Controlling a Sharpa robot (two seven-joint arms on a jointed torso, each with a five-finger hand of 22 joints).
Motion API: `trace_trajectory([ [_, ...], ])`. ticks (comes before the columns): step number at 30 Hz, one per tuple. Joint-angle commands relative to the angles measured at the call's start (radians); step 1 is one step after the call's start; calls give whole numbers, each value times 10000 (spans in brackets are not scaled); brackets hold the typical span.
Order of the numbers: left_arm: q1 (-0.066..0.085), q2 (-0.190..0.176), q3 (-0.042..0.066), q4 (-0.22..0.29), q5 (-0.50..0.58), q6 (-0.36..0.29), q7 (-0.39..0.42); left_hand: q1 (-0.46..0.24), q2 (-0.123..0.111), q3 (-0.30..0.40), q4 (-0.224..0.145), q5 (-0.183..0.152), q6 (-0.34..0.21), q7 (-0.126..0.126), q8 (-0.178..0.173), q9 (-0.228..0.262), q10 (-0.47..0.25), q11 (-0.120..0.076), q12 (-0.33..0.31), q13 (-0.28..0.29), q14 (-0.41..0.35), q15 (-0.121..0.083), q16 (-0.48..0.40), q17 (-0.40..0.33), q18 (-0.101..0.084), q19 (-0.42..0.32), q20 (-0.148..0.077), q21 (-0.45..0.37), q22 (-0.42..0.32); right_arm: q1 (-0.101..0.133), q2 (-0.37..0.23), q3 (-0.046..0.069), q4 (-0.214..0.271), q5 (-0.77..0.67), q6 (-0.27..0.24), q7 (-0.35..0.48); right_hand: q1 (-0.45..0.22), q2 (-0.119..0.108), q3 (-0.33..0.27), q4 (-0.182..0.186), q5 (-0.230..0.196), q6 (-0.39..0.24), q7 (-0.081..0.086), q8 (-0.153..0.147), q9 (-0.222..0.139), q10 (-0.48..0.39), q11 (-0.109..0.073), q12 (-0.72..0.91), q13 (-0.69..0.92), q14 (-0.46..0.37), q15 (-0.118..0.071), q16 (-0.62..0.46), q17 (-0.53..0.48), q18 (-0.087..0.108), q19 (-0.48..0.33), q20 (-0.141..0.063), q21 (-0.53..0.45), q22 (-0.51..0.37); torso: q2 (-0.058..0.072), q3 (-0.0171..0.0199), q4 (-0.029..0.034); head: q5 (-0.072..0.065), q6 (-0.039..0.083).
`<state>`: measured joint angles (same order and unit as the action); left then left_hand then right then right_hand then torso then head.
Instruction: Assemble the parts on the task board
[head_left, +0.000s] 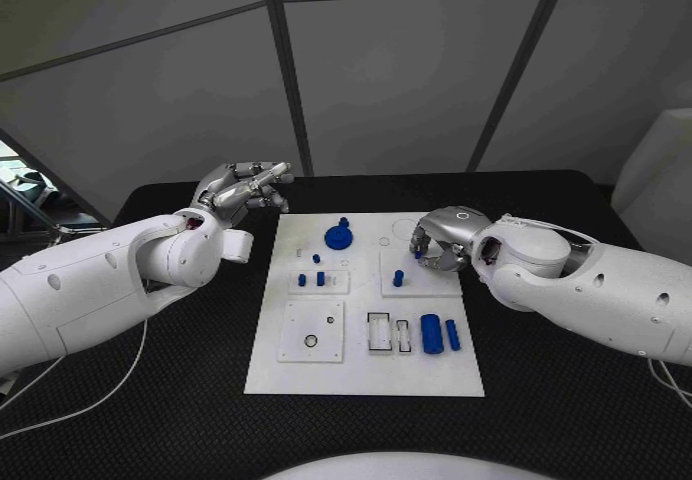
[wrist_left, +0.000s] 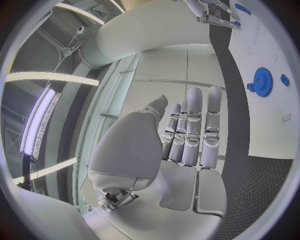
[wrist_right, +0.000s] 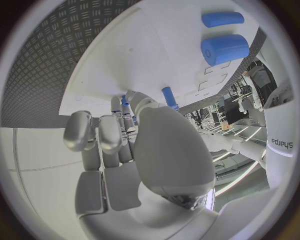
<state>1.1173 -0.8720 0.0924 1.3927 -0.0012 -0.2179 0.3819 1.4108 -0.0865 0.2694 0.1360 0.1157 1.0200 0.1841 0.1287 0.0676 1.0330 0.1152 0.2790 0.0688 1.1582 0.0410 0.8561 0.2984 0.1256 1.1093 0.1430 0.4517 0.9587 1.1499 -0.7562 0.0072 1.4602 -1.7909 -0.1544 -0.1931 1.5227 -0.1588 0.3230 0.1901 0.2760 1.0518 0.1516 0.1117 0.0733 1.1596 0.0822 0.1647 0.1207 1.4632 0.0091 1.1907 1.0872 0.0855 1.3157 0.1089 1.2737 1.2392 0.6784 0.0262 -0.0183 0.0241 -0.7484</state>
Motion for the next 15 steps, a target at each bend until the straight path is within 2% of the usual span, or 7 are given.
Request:
trace_trajectory([
  [1,14,0,7,9,89,85,-74,99,-23,-5,-68,22,-49,49,18,-13,-25,54,0,-10,-22,-12,-43,-11,567,20,-32,-10,-14,-9,17,-18,-26,-174,412,-129,73,68,125,-26,-45,126,-1,68,19,126,-11,-48,-34,287,-80,99,73,-2,105,-32,114,83,-6,9,-13,-24,-17],
  [9,14,14,7,5,90,79,-87,105,-23,-2,-72,22,-54,51,17,-14,-28,55,-1,-11,-24,-11,-45,-14,566,21,-32,-13,-16,-78,120,-18,-70,-186,409,-120,61,204,368,-241,-216,532,-121,177,67,603,-145,0,-48,355,-187,346,325,-87,368,-104,454,462,-13,7,-5,-20,-46],
  [15,14,15,7,-15,90,83,-106,118,-25,6,-84,20,-66,55,14,-15,-38,61,-3,-14,-31,-8,-51,-21,566,20,-30,-23,-25,-119,161,-18,-76,-297,177,-265,-21,335,517,-400,-317,860,-248,268,127,938,-266,-36,-26,355,-296,335,259,-130,494,-185,628,657,-13,7,-12,-34,-58],
])
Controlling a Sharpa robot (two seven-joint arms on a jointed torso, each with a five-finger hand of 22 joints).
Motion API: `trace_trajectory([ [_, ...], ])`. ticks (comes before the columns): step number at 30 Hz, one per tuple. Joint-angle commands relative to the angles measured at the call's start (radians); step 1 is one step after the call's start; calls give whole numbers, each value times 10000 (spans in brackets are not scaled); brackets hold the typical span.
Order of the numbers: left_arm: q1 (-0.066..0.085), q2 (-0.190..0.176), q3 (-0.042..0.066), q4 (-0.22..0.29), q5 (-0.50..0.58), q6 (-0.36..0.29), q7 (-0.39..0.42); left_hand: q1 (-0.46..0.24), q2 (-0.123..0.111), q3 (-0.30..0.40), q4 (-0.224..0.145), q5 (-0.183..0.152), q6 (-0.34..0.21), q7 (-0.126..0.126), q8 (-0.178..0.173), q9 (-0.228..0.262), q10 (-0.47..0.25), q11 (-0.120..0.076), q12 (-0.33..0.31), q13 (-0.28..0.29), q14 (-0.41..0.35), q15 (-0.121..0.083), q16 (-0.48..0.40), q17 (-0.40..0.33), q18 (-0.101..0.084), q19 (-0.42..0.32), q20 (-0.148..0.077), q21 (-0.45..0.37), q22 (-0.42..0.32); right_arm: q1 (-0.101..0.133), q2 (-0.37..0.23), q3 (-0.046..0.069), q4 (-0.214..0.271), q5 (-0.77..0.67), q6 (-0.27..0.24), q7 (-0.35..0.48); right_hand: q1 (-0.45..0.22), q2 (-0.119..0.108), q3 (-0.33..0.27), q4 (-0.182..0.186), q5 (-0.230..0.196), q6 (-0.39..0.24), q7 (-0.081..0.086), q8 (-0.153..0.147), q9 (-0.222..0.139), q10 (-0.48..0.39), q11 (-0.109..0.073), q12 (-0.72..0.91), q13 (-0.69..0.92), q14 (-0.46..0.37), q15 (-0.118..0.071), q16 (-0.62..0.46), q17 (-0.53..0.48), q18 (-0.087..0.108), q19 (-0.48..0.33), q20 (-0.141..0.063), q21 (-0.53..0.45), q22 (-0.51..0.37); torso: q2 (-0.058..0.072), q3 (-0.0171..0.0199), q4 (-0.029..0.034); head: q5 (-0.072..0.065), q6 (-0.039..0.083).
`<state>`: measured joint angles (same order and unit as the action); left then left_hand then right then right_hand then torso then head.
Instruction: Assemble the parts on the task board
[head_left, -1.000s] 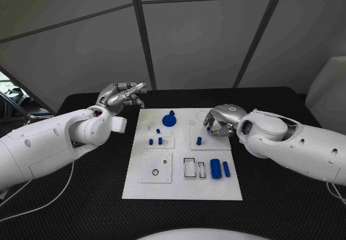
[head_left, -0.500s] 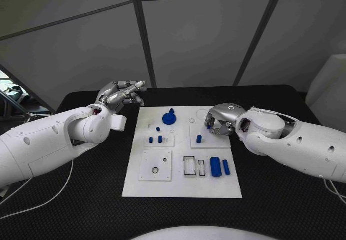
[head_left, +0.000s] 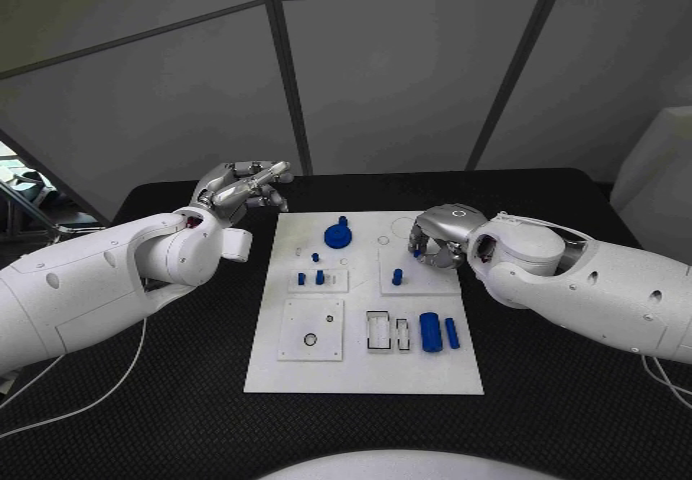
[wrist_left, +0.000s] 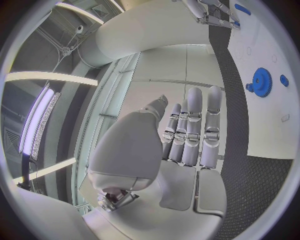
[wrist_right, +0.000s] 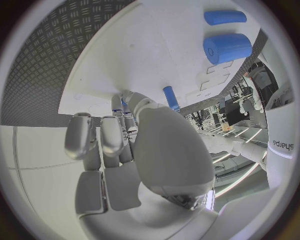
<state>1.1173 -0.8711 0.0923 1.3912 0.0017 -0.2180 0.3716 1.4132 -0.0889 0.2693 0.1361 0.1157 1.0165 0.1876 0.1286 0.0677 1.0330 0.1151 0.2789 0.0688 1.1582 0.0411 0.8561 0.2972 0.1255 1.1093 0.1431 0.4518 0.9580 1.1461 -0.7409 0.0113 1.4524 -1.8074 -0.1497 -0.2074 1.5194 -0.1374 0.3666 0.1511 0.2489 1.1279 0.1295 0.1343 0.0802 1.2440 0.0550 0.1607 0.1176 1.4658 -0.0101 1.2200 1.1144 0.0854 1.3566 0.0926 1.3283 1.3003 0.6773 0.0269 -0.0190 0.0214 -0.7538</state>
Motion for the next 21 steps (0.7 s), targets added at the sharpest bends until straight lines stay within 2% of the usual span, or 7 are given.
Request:
trace_trajectory([
  [1,14,6,8,-6,61,89,-7,110,0,16,-97,22,-35,22,15,-15,-41,62,-2,-16,-36,-8,-56,-15,566,20,-30,-29,-23,-86,12,-59,9,-168,76,-166,1,132,98,-29,-53,122,-31,44,61,120,-3,-9,5,330,-111,51,-7,-134,99,-30,102,69,-1,-3,-6,-3,-2],
  [11,14,17,8,-83,61,119,-29,219,4,93,-186,28,-46,29,26,-11,-57,67,-2,-23,-65,-9,-84,-50,569,21,-32,-64,-54,-110,-45,-57,158,-339,-356,-306,-29,174,182,-126,-74,201,-37,44,77,214,-25,-72,2,333,-140,86,18,-163,179,-55,206,187,-7,3,-7,-11,16],
  [21,14,63,8,-128,61,179,-25,275,-9,155,-247,30,-89,61,17,-16,-101,90,-19,-33,-113,2,-133,-90,566,7,-30,-98,-80,-111,-298,-49,480,-218,-1164,-73,-112,132,249,-216,55,209,-27,-3,74,244,-16,-178,-16,350,-140,171,102,-196,270,-66,324,322,-18,-2,-14,-13,49],
])
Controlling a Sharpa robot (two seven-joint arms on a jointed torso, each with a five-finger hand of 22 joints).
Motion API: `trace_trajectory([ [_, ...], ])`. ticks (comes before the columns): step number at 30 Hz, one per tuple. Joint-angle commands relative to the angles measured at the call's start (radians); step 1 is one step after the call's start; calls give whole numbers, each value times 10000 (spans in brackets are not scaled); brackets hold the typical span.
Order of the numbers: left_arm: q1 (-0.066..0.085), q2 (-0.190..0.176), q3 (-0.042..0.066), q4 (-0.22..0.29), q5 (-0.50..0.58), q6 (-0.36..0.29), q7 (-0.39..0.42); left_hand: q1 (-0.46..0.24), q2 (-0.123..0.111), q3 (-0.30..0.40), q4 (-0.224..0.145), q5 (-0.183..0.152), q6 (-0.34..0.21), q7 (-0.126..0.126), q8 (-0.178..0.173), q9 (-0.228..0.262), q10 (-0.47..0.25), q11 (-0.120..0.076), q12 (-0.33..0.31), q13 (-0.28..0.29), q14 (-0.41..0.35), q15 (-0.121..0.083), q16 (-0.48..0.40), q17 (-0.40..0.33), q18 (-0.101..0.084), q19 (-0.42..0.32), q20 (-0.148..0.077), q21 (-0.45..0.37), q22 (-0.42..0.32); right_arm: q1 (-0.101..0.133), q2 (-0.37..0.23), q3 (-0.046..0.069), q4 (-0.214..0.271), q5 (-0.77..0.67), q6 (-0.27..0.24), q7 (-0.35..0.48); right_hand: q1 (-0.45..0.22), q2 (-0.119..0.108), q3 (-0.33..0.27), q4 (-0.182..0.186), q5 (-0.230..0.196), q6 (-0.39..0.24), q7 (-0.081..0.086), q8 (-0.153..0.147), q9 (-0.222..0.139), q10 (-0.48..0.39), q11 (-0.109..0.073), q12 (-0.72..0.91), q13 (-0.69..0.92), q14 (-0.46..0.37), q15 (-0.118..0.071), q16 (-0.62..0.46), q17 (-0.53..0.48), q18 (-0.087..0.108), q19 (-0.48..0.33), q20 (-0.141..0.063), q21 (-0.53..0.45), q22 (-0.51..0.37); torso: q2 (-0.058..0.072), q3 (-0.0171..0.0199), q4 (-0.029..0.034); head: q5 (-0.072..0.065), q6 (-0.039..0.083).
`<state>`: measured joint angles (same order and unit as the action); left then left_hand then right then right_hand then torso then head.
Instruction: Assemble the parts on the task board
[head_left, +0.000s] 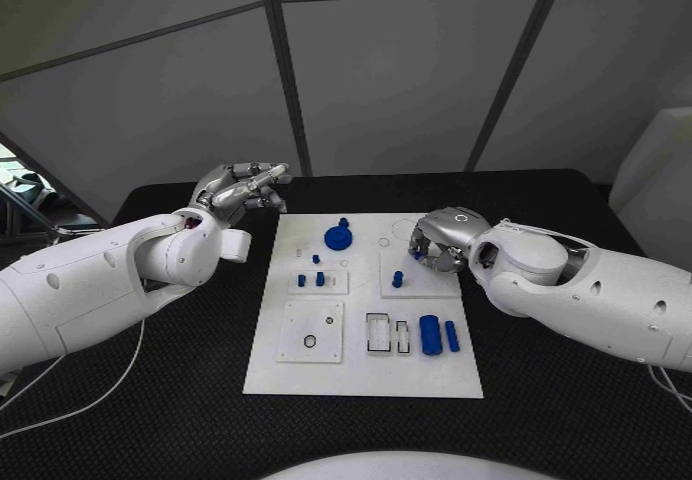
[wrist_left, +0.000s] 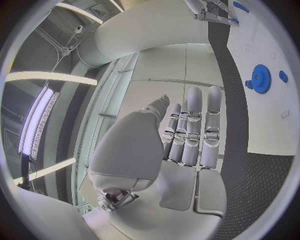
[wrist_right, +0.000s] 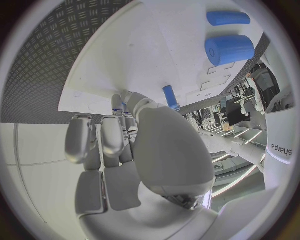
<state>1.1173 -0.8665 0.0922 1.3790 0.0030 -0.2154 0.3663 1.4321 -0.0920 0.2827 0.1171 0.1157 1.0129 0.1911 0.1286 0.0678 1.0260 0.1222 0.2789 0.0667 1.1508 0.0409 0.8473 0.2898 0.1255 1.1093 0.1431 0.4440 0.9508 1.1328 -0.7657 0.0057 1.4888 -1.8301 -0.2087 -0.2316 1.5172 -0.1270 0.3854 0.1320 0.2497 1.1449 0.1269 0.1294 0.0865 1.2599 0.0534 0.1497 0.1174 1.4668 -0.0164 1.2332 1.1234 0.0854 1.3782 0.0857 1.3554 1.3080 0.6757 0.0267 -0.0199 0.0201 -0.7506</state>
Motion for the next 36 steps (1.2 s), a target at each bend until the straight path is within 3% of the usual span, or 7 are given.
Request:
trace_trajectory([
  [1,15,20,8,-8,48,154,27,85,22,21,-56,30,-54,26,17,-17,-30,19,-18,-12,-39,4,-45,-15,566,8,-31,-21,-9,22,-71,8,142,14,-615,177,-99,20,67,-34,57,36,2,40,10,87,1,-80,-16,342,-76,46,18,-200,64,2,65,259,-3,1,-5,-1,20],
  [11,15,36,8,-42,48,161,-12,86,-8,44,-81,26,-99,52,3,-21,-76,44,-35,-17,-85,24,-80,-44,558,-22,-21,-52,-27,26,-523,28,798,50,-1041,154,-150,-12,97,-68,98,21,15,6,3,89,12,-134,-25,345,-68,69,34,-205,76,4,87,284,-3,-10,4,-35,55],
  [18,15,65,8,-73,48,181,-12,82,-20,52,-90,25,-116,62,0,-21,-95,54,-40,-17,-105,33,-93,-56,555,-37,-15,-66,-35,30,-833,117,1514,172,-1246,105,-159,-21,105,-77,105,20,16,-1,2,93,13,-145,-26,347,-67,83,49,-210,89,5,103,302,-19,-17,-12,-25,94],
  [26,16,210,-1,-131,48,256,-15,81,-25,60,-97,25,-123,66,1,-20,-104,59,-40,-17,-124,39,-105,-65,553,-50,-11,-78,-41,30,-553,158,2203,555,-1251,216,-172,-31,130,-102,120,22,18,-14,1,102,14,-168,-28,353,-66,111,79,-220,117,6,140,344,-15,-25,6,74,104],
  [32,16,393,-16,-220,48,313,-33,95,-31,78,-117,27,-132,71,2,-19,-118,64,-41,-16,-148,44,-119,-78,552,-68,-7,-93,-50,24,122,140,2206,734,-1060,386,-205,-39,161,-124,123,3,31,-44,-6,97,25,-211,-34,349,-59,108,64,-214,99,10,126,330,-4,-30,1,354,64],
  [36,17,480,-45,-253,48,356,-61,95,-31,78,-117,27,-132,71,2,-19,-119,64,-41,-16,-148,44,-119,-78,552,-68,-7,-93,-50,-74,491,97,2131,784,-923,497,-222,-33,199,-149,151,-8,39,-67,-11,90,34,-247,-39,346,-53,112,61,-212,92,14,124,329,-20,-33,24,609,-73],
])
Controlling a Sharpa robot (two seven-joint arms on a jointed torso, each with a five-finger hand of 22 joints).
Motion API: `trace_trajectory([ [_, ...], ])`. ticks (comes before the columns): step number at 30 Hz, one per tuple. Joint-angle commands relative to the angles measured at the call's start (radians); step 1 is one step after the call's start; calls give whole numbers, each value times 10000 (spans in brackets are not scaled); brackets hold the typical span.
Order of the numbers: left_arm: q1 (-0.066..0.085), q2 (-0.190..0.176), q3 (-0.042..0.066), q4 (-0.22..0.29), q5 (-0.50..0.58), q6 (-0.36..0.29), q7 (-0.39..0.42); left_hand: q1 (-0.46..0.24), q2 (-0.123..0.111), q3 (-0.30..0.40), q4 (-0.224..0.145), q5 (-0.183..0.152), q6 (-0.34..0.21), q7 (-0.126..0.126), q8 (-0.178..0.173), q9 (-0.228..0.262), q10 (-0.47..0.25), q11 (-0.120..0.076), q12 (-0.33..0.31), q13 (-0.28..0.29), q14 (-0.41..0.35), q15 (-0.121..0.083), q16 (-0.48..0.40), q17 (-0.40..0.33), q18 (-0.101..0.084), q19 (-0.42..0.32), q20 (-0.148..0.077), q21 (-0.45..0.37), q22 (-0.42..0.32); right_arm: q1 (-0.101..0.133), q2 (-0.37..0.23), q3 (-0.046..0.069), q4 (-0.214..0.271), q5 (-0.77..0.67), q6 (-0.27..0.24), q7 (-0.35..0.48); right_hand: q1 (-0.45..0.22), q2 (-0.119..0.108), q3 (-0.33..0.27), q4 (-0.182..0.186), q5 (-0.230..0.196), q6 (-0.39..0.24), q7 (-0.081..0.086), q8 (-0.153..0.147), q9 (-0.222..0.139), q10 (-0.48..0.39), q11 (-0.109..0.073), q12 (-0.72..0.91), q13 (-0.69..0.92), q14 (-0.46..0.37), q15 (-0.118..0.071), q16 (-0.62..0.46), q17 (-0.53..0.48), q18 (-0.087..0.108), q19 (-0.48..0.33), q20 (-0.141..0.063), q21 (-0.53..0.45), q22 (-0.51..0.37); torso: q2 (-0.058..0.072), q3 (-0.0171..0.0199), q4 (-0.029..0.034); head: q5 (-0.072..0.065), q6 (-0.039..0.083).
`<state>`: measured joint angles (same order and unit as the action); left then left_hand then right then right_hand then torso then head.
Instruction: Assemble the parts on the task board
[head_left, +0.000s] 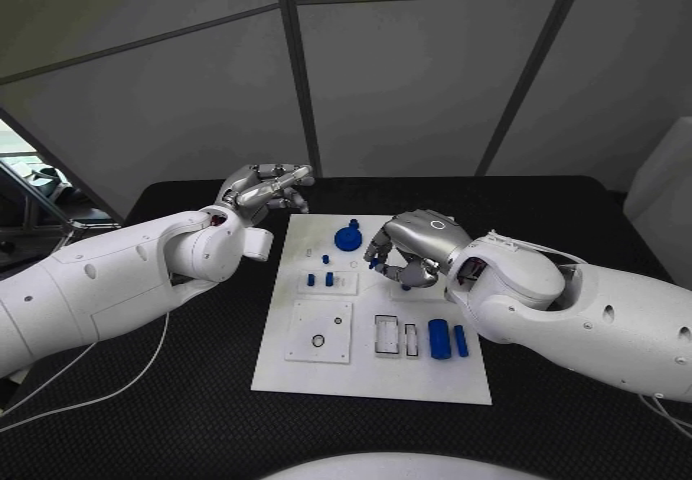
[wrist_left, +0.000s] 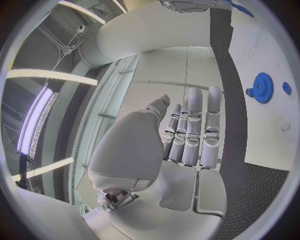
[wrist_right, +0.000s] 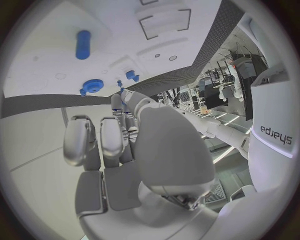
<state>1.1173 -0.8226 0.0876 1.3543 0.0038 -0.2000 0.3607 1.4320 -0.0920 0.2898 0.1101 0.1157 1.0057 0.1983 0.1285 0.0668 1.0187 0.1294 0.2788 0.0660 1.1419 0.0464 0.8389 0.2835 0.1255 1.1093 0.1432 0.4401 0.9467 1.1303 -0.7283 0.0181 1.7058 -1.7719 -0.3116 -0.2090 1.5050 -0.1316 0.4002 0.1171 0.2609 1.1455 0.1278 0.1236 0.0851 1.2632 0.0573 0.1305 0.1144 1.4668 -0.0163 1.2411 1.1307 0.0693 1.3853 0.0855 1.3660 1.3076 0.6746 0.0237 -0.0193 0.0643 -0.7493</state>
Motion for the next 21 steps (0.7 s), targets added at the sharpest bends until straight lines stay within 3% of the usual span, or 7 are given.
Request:
trace_trajectory([
  [1,17,63,-6,-10,40,206,-10,98,-31,9,-49,27,-60,-1,4,-9,-47,-8,-40,-9,-61,-10,-37,-16,552,-70,-6,-56,-9,-90,214,-56,-72,226,119,325,-100,14,55,-2,43,-14,31,-11,3,56,-4,-58,-10,346,-54,34,-12,-52,20,16,18,332,-11,-8,20,218,-89],
  [3,18,124,-20,-19,40,211,-20,98,-32,9,-50,27,-60,-1,4,-9,-47,-7,-40,-9,-61,-9,-37,-17,552,-71,-6,-56,-10,-221,443,-157,-184,348,133,479,-120,16,64,-5,41,-21,38,-22,0,54,3,-73,-12,346,-50,42,-5,-54,26,19,27,343,-6,0,14,293,-89],
  [7,20,207,-30,-22,40,194,-34,98,-32,9,-50,27,-60,-1,4,-9,-47,-7,-40,-9,-61,-9,-37,-17,552,-71,-6,-56,-10,-487,709,-230,-350,439,219,609,-130,17,72,-10,37,-28,42,-31,-2,52,6,-84,-13,346,-47,45,-5,-55,27,21,29,346,-1,-8,35,431,-114],
  [12,21,297,-36,-8,39,190,-41,97,-31,13,-52,26,-58,-1,7,-8,-49,-6,-39,-8,-65,-8,-39,-19,552,-74,-5,-59,-11,-748,1049,-315,-620,486,428,703,-138,21,94,-32,47,-39,47,-48,-6,44,11,-108,-16,347,-42,58,7,-56,31,24,37,355,-4,12,-15,718,-247],
  [21,23,357,-39,-20,39,179,-45,97,-32,13,-53,26,-59,0,7,-8,-49,-6,-39,-8,-66,-7,-39,-20,552,-75,-5,-60,-12,-1001,1363,-382,-863,451,702,758,-156,25,124,-62,60,-61,61,-75,-12,24,25,-148,-22,348,-33,75,20,-59,38,31,50,371,5,6,2,864,-331],
])
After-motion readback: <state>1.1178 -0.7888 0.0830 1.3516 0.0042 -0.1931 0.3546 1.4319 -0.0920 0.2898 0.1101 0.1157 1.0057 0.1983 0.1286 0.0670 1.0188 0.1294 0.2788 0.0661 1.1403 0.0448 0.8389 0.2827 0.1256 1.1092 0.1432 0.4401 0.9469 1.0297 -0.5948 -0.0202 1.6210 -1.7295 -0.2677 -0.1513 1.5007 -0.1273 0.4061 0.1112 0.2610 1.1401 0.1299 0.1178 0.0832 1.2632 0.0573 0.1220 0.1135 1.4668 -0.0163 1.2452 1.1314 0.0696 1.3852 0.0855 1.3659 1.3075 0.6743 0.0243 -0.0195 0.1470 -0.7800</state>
